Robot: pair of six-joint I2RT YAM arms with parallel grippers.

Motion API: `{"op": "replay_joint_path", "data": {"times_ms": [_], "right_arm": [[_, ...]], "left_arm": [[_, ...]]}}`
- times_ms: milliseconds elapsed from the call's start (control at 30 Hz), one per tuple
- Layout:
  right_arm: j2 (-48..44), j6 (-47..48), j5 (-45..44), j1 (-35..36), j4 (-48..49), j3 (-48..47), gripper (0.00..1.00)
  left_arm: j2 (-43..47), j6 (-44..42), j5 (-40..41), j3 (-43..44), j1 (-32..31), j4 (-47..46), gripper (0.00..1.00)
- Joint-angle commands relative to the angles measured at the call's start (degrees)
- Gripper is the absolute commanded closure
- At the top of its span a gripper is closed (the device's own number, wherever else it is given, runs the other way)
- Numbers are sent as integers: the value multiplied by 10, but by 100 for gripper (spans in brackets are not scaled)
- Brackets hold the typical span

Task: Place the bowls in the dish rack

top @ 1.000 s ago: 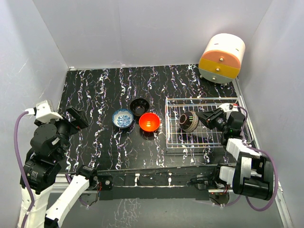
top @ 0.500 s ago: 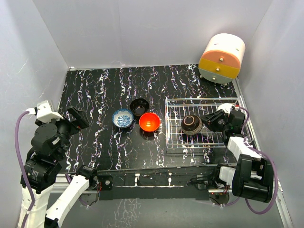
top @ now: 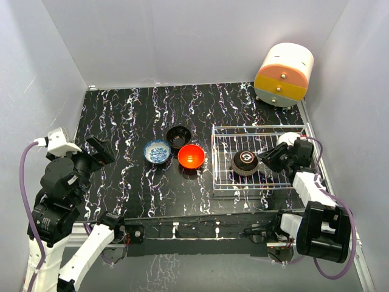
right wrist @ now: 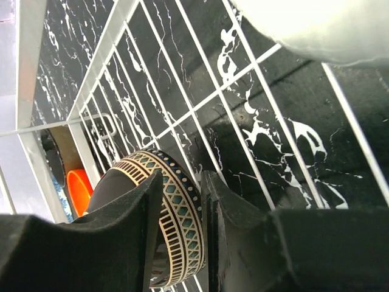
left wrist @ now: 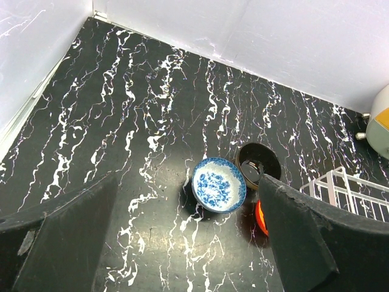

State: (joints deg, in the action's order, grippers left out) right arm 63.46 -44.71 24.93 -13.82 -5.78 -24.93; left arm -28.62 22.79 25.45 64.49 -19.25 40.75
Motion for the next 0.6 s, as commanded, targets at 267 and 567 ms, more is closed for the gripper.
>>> {"op": "replay_joint_path", "data": {"times_ms": [267,567], "right_arm": [[-37,134,-90,46,-148,-204,53],[-3,143,-289,337,-253,-310,52]], "left_arm": [[-12,2,-29,-20,-3,-34,3],[-41,5,-64,-27,-2,-24,3]]}}
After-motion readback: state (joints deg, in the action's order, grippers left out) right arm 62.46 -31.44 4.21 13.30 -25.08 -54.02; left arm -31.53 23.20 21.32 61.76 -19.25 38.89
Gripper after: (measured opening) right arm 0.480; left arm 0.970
